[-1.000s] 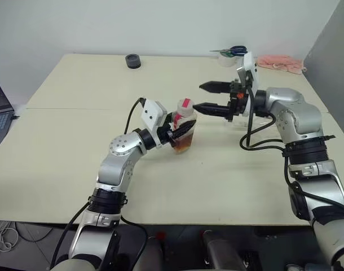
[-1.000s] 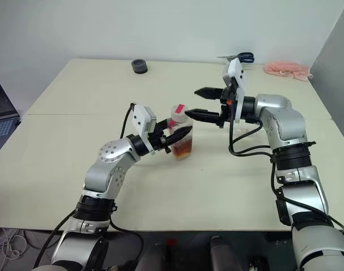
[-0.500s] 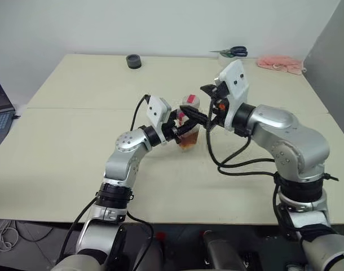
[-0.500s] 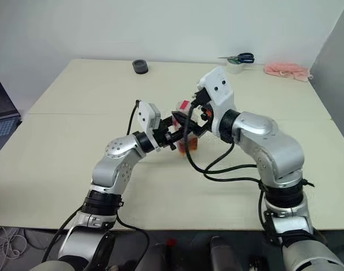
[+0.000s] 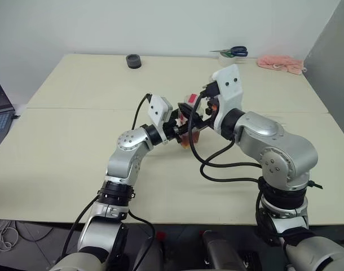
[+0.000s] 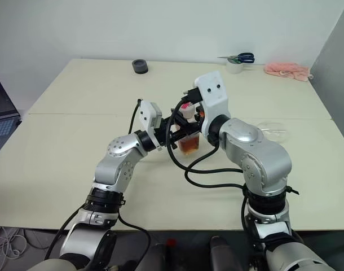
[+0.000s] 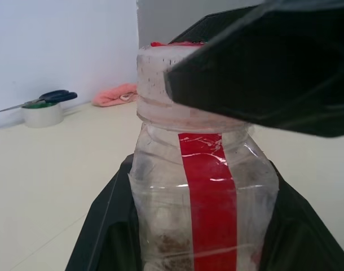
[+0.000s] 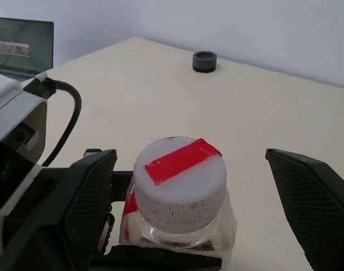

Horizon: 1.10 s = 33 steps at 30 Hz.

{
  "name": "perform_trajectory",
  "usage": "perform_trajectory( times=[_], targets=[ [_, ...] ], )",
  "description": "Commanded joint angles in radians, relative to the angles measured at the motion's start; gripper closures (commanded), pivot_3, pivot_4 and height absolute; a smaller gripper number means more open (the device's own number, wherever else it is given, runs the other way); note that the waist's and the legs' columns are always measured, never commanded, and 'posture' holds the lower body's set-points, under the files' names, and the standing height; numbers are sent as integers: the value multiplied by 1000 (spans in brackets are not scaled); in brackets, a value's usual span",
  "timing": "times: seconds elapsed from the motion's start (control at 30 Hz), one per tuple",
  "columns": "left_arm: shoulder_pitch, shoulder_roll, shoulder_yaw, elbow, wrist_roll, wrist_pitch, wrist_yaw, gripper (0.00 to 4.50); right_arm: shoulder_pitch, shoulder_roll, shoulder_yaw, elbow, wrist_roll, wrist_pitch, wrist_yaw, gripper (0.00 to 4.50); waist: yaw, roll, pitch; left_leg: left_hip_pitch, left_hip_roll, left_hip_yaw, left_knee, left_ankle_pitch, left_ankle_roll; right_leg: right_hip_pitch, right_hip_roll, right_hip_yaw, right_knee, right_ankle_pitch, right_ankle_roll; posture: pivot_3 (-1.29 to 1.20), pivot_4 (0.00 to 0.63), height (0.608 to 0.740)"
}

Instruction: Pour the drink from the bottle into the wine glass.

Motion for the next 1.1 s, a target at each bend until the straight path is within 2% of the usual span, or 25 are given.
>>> perform_trajectory(
  times=[0.03, 0.23, 0.43, 0.53, 0.67, 0.73, 0.9, 1.07, 1.1],
  targets=[
    [-15, -3, 3, -41, -11, -22, -5, 2629, -5, 22, -27, -53, 3, 9, -29, 582, 0, 0, 0, 0, 0, 0, 0, 0, 0, 0, 0, 0, 0, 0, 0, 0, 150, 740],
    [-18, -4, 2, -39, -11, -23, -3, 2629, -4, 30, -21, -55, 1, 32, -40, 2646, 0, 0, 0, 0, 0, 0, 0, 0, 0, 0, 0, 0, 0, 0, 0, 0, 150, 740],
    [-16, 0, 5, -42, -11, -22, 0, 2630, -9, 18, -16, -26, 5, 30, -20, 2678, 0, 0, 0, 0, 0, 0, 0, 0, 0, 0, 0, 0, 0, 0, 0, 0, 150, 740],
    [-17, 2, 7, -42, -12, -21, 1, 2630, -22, -2, -26, 41, 29, -30, 45, 2678, -1, 0, 0, 0, 0, 0, 0, 0, 0, 0, 0, 0, 0, 0, 0, 0, 150, 740],
    [-18, 4, 7, -42, -14, -21, 3, 2630, -49, -100, -2, 200, 67, -289, 301, 2678, -2, 0, 0, 0, 0, 0, 0, 0, 0, 0, 0, 0, -1, 0, 0, 0, 150, 740],
    [-20, 2, 5, -45, -15, -20, 2, 2631, -76, -158, 20, 327, 88, -437, 502, 2678, -2, 0, 0, 0, 0, 1, 0, 0, 0, 0, 0, 0, -1, 0, 0, 0, 150, 740],
    [-21, 6, 11, -48, -15, -17, -4, 2631, -152, -262, 98, 590, 58, -693, 853, 2678, -2, 0, 0, 0, -1, 1, -1, 0, 0, 0, 0, 0, -1, 0, 0, 0, 150, 740],
    [-12, 17, 16, -64, -13, -12, -1, 2658, -240, -272, 101, 833, 16, -832, 975, 2678, -7, 0, 0, 1, 0, 1, -1, 0, 0, 0, 0, 0, 0, 0, 0, 0, 150, 740],
    [-7, 20, 19, -68, -13, -11, 2, 2658, -253, -272, 94, 860, 15, -843, 984, 2328, -6, 0, 0, 1, 0, 1, -1, 0, 0, 0, 0, 0, 0, 0, 0, 0, 150, 740]
  ],
)
